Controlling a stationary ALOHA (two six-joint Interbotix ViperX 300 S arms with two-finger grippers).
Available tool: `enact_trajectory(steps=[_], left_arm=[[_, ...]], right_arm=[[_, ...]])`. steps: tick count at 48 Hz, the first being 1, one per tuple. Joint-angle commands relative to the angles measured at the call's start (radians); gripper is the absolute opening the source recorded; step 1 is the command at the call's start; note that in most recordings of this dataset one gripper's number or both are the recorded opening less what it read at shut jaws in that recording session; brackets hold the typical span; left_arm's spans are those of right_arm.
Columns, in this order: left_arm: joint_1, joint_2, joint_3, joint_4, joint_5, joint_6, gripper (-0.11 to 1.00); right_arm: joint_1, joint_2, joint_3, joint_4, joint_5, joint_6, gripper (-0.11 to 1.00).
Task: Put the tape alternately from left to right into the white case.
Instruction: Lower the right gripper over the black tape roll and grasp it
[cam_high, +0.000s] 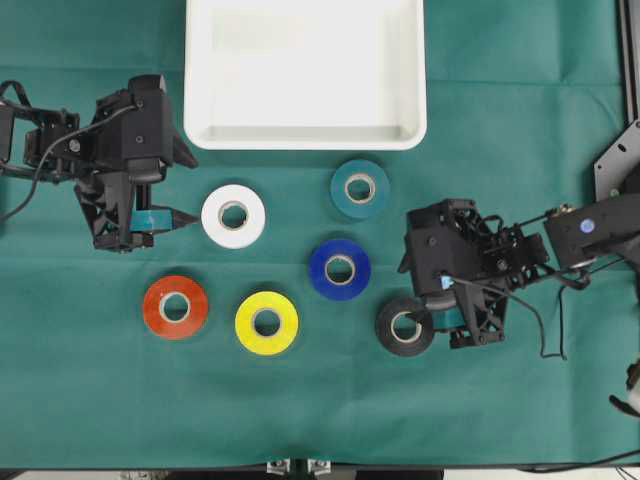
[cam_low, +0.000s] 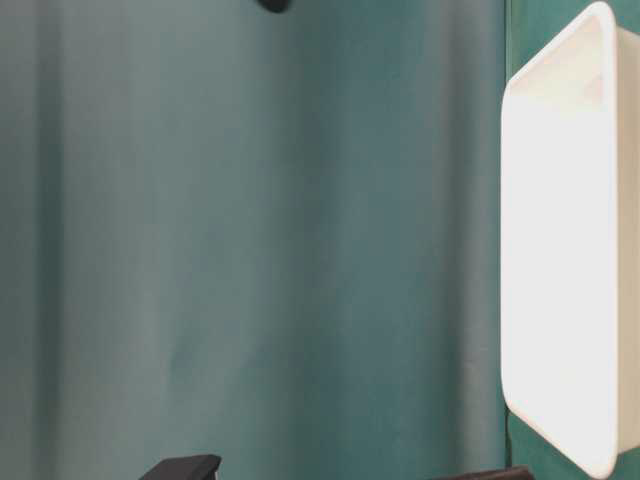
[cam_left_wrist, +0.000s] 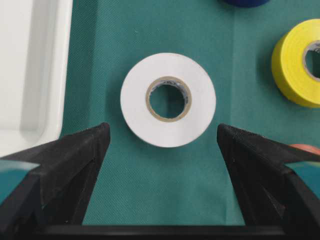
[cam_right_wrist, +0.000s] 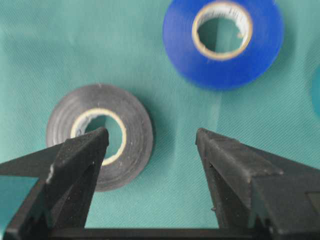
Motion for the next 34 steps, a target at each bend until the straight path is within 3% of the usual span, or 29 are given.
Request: enact_trajectory(steps=[1, 34], left_arm=[[-0.003, -0.008, -0.021, 0.000, -0.008, -0.002, 0.61], [-0.003, -0.008, -0.020, 0.000, -0.008, -0.002, 0.61]], right_arm=[[0.011, 0.006, -0.023, -0.002, -0.012, 0.008, 0.81], [0.020, 0.149, -0.061, -0.002, -0.029, 0.041, 0.81]])
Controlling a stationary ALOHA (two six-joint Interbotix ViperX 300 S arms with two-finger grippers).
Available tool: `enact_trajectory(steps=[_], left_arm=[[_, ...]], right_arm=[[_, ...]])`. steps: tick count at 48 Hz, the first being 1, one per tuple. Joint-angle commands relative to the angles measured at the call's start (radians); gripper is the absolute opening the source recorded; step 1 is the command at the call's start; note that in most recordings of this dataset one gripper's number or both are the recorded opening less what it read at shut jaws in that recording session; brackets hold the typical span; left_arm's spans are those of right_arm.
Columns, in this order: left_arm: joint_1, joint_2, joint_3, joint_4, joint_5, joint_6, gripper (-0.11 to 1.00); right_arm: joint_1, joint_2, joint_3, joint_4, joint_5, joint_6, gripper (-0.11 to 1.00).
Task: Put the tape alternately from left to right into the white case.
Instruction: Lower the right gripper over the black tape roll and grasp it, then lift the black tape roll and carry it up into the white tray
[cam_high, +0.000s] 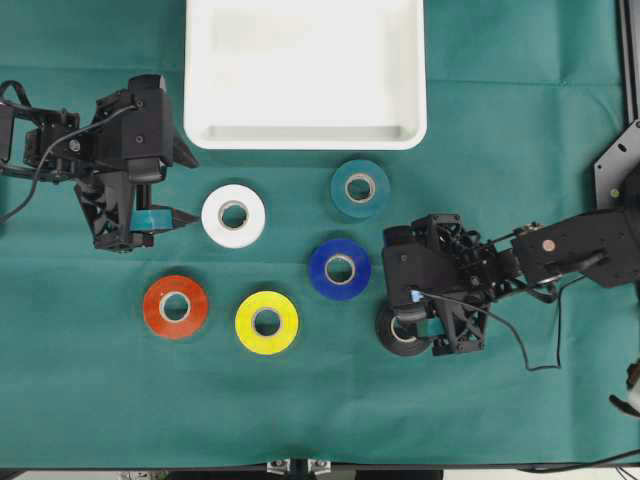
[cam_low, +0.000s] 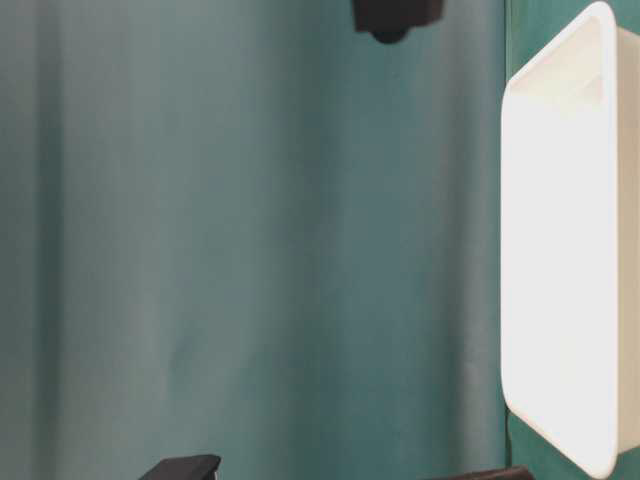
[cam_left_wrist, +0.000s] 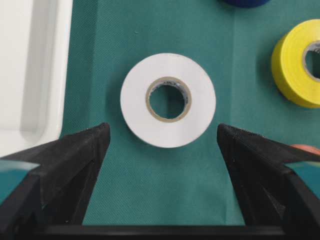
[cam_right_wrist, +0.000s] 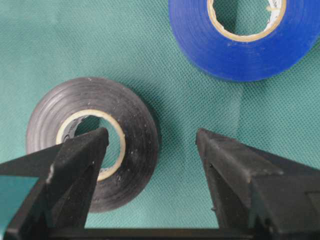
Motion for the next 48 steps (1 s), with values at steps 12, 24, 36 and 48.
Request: enact_trajectory(steps=[12, 24, 36, 48], left_arm=[[-0.003, -0.008, -0.015, 0.002, -0.008, -0.002, 0.61], [-0.003, -0.008, -0.014, 0.002, -0.008, -0.002, 0.61], [-0.003, -0.008, -0.012, 0.002, -0.009, -0.002, 0.61], [-0.002, -0.008, -0.012, 0.002, -0.009, -0.002, 0.61]], right_arm=[[0.006, 0.006, -0.023, -0.002, -0.003, 0.026, 0.81], [0.006, 0.006, -0.043, -0.015, -0.002, 0.026, 0.59], [0.006, -0.008, -0.048, -0.021, 0.000, 0.026, 0.24], [0.006, -0.028, -0.046, -0.021, 0.000, 0.026, 0.24]])
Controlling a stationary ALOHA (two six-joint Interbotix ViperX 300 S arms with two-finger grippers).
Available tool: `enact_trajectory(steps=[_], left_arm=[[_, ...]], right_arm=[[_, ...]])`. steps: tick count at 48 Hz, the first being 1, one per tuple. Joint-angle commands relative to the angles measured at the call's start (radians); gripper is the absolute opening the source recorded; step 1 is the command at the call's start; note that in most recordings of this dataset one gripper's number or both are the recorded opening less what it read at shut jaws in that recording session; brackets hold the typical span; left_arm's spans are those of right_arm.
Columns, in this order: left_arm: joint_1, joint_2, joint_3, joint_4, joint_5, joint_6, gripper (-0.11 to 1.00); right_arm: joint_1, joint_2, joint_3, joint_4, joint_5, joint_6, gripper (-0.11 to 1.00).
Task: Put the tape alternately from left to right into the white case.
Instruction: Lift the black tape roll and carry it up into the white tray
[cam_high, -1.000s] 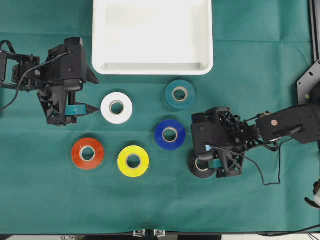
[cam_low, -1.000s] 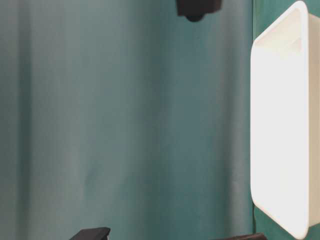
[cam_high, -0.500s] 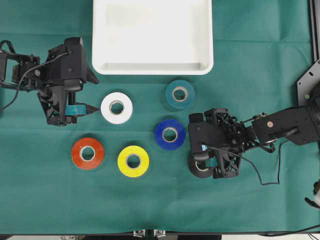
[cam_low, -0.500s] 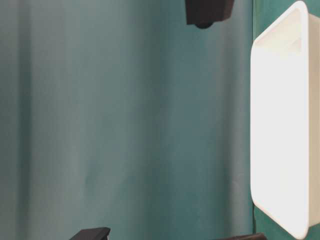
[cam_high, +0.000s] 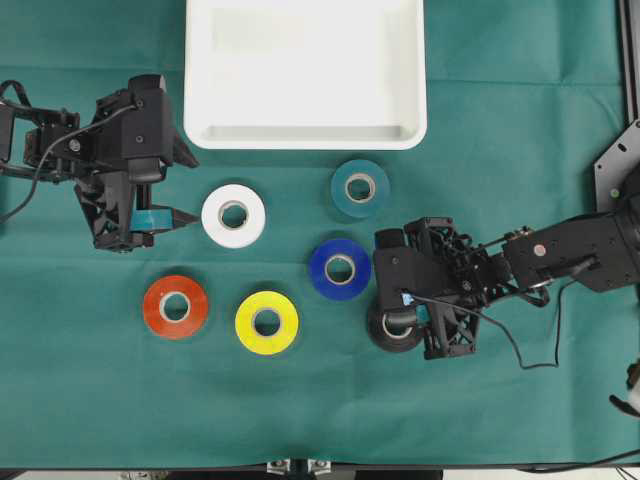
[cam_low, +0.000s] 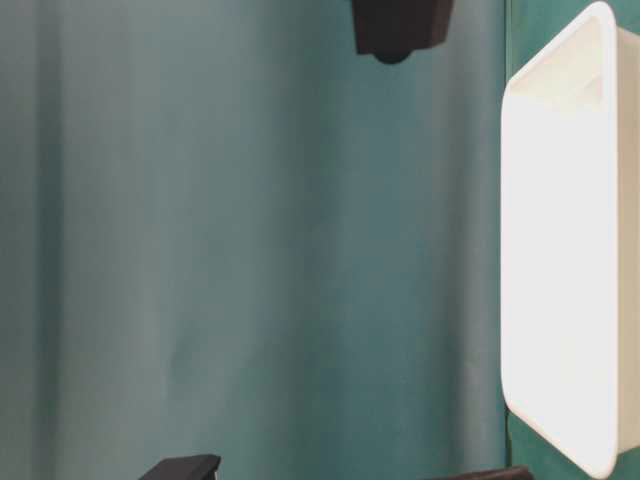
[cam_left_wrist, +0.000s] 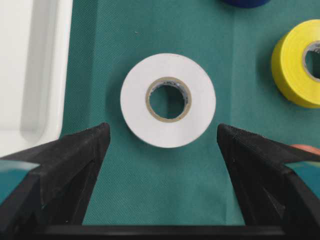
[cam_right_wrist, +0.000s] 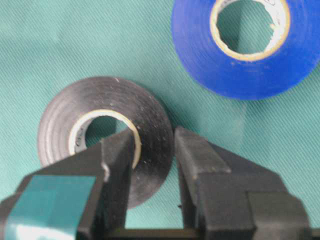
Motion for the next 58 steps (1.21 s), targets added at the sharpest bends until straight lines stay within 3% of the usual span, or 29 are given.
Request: enact_trajectory(steps=[1, 25, 37, 51, 58], left_arm=[[-0.002, -0.008, -0.014, 0.000, -0.006, -0.002, 0.61], [-0.002, -0.008, -0.017, 0.000, -0.006, -0.002, 0.61], [-0.003, -0.009, -0.017, 0.000, -0.006, -0.002, 0.61], [-0.003, -0.008, -0.015, 0.000, -0.006, -0.002, 0.61], [-0.002, -0.009, -0.014, 0.000, -0.006, -0.002, 0.61]], right_arm=[[0.002, -0.040, -0.015, -0.002, -0.003, 0.002, 0.24], [-0.025, -0.236, -0.008, -0.012, -0.005, 0.002, 0.24], [-0.071, -0.241, -0.005, -0.048, -0.008, 0.002, 0.24], [-0.195, -0.241, -0.006, -0.095, -0.009, -0.005, 0.24], [-0.273, -0.241, -0.006, -0.158, -0.011, -0.006, 0.24]])
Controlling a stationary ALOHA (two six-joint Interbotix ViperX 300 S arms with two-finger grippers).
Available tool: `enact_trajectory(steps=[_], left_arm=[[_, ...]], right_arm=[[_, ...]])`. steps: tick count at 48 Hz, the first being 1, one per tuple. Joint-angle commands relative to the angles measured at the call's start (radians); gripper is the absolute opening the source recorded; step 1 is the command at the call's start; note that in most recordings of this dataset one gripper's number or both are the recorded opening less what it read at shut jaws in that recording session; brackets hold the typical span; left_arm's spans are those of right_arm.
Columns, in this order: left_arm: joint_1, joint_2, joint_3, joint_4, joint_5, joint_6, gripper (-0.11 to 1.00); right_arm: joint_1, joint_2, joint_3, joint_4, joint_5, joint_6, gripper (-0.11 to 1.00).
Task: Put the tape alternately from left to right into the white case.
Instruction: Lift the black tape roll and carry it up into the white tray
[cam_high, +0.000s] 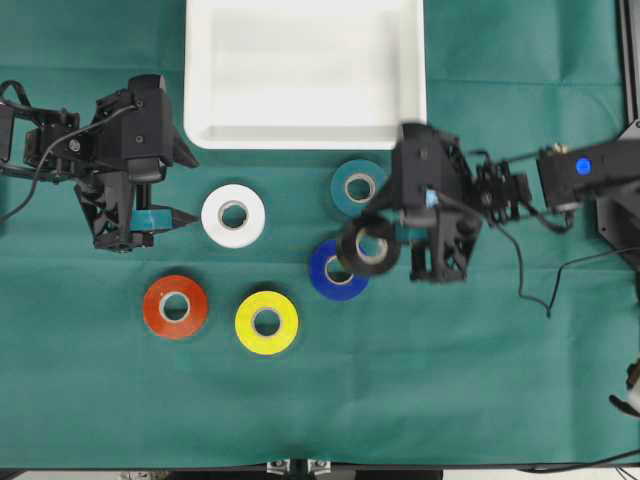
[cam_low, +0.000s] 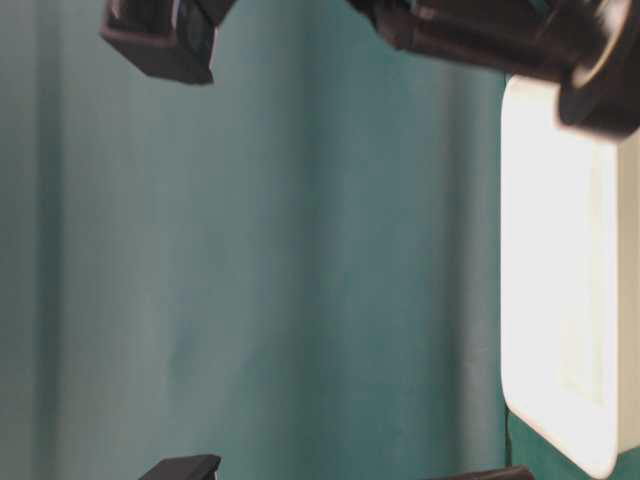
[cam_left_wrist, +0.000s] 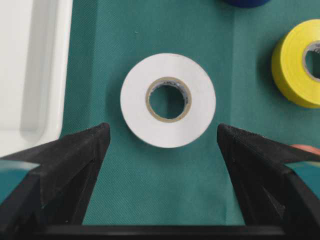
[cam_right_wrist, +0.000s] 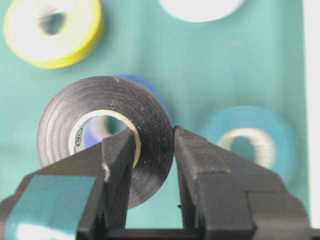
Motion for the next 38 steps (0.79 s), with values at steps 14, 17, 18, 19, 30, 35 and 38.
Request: enact_trajectory(steps=[14, 17, 18, 19, 30, 35, 38], left_arm=[[-0.002, -0.008, -0.014, 0.002, -0.006, -0.002, 0.61], [0.000, -0.008, -0.014, 0.002, -0.006, -0.002, 0.61], [-0.002, -0.008, -0.014, 0.002, -0.006, -0.002, 0.61], [0.000, -0.008, -0.014, 0.002, -0.006, -0.002, 0.61], [-0.002, -0.008, -0.014, 0.002, -0.006, -0.002, 0.61], [0.000, -0.008, -0.012, 0.002, -0.006, -0.002, 0.61], [-0.002, -0.008, -0.014, 0.002, -0.006, -0.002, 0.61]], right_arm=[[-0.163, -0.018, -0.020, -0.123, -0.012, 0.000, 0.24], [-0.189, -0.020, -0.018, -0.137, -0.020, 0.000, 0.24], [-0.196, -0.020, -0.020, -0.140, -0.021, 0.000, 0.24], [-0.204, -0.020, -0.018, -0.144, -0.025, 0.000, 0.24], [-0.295, -0.002, -0.012, -0.193, -0.038, 0.000, 0.24], [-0.341, 0.023, -0.014, -0.209, -0.051, 0.000, 0.24], [-0.370, 0.044, -0.015, -0.216, -0.061, 0.000, 0.24]])
